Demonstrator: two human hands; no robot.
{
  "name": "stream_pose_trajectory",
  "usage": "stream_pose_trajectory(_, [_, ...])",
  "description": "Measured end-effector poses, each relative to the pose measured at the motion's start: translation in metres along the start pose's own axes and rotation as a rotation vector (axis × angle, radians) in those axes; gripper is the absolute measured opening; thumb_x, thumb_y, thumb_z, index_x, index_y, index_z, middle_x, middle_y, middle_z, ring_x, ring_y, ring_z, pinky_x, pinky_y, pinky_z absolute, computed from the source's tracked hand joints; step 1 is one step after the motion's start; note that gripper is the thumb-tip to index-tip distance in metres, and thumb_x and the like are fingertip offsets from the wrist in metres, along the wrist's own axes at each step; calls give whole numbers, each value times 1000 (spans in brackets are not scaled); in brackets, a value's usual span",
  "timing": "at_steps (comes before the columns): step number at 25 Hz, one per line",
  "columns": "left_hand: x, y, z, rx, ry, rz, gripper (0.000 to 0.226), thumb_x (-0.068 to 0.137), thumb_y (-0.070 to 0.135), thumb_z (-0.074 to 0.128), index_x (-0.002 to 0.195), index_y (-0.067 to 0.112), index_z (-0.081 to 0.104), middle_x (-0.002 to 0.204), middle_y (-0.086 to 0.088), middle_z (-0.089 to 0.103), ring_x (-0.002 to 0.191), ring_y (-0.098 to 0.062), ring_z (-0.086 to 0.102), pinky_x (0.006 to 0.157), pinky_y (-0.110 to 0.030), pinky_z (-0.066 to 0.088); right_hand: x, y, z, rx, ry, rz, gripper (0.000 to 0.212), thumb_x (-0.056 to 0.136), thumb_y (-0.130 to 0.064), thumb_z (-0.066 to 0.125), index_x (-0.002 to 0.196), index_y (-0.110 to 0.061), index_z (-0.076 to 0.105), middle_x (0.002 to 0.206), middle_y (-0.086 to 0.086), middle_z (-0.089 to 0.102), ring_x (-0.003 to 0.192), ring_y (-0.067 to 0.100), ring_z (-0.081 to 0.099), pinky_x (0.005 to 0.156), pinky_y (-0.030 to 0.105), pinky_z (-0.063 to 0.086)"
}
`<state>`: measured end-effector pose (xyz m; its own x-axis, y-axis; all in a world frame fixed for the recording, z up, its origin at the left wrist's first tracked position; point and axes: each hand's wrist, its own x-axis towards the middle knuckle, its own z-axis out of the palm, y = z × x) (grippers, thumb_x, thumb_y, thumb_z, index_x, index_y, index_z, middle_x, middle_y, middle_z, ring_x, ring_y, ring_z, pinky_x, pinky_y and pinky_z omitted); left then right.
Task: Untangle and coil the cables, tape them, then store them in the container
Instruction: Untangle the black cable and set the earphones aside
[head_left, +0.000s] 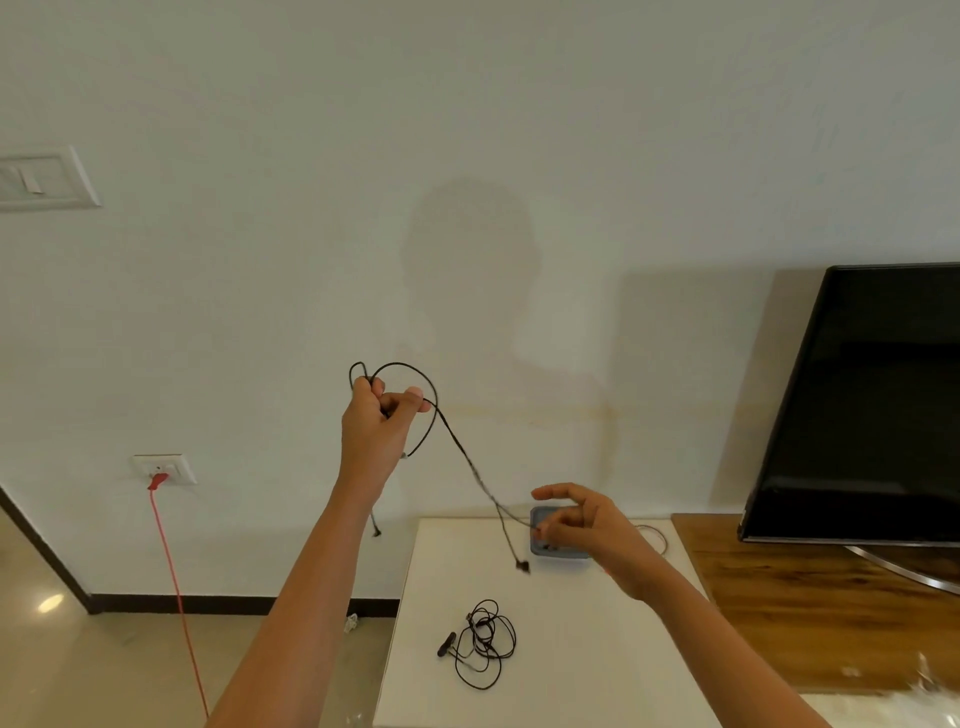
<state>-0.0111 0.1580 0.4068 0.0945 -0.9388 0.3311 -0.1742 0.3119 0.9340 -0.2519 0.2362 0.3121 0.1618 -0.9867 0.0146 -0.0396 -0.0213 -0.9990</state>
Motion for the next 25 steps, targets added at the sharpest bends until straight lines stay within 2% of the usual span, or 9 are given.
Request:
stream_pose_trajectory(4, [-10,9,16,32,-87,38,27,92,24,60,82,23,35,78,2,73,54,-10,46,59,-40,44,6,13,30,81,-230,143,46,92,-13,57,132,-31,46,80,8,72,103,32,67,102,40,46])
stream_pose_trajectory(6, [-15,13,21,58,-128,73,27,92,22,60,82,24,35,81,-2,74,43,-1,42,57,-30,39,11,12,41,111,-281,180,32,99,-24,44,129,-30,52,73,8,68,101,35,67,99,41,48])
stream_pose_trajectory(9, [-17,14,20,82,-164,68,27,92,22,60,81,24,35,83,-1,74,52,0,54,65,-38,42,16,10,47,35,-293,130,24,99,-32,46,108,-19,64,73,9,67,92,32,70,90,40,54])
stream_pose_trajectory(13, [-16,6,15,75,-179,15,26,92,23,60,80,24,37,81,2,74,118,-43,49,64,-27,44,22,23,34,-199,5,20,12,91,-23,60,81,-20,65,84,-2,68,85,14,64,81,29,51])
stream_pose_trajectory(15, [-16,-1,14,113,-218,-11,24,92,25,60,83,22,39,81,4,74,117,-40,52,59,-26,51,27,33,20,-438,218,-26,12,89,-23,62,77,-24,64,87,-4,62,86,16,59,78,26,49])
stream_pose_trajectory(17, [-15,-9,13,186,-289,-52,22,92,27,60,87,20,40,81,6,74,83,-21,63,58,-35,55,27,41,7,-547,340,-60,19,93,-17,54,77,-24,60,89,-2,56,88,21,55,71,21,42])
stream_pose_trajectory(19, [-16,-21,15,225,-344,-108,22,92,26,60,89,18,39,83,3,74,60,-9,53,52,-27,48,24,48,-2,-268,396,-18,23,98,-14,44,80,-18,58,90,5,58,87,25,54,71,26,44])
stream_pose_trajectory(22, [-16,-42,21,153,-352,-215,20,96,24,54,91,10,40,87,-8,73,68,-15,68,61,-26,55,22,50,-13,269,428,37,31,98,-13,34,81,-4,59,94,24,66,85,34,62,82,42,50])
stream_pose_trajectory(25, [-15,-61,22,98,-254,-326,24,99,30,45,98,7,52,83,-7,72,78,-17,71,74,-32,59,23,61,-28,287,392,110,27,101,-19,35,80,-9,49,72,11,58,58,19,48,64,35,44])
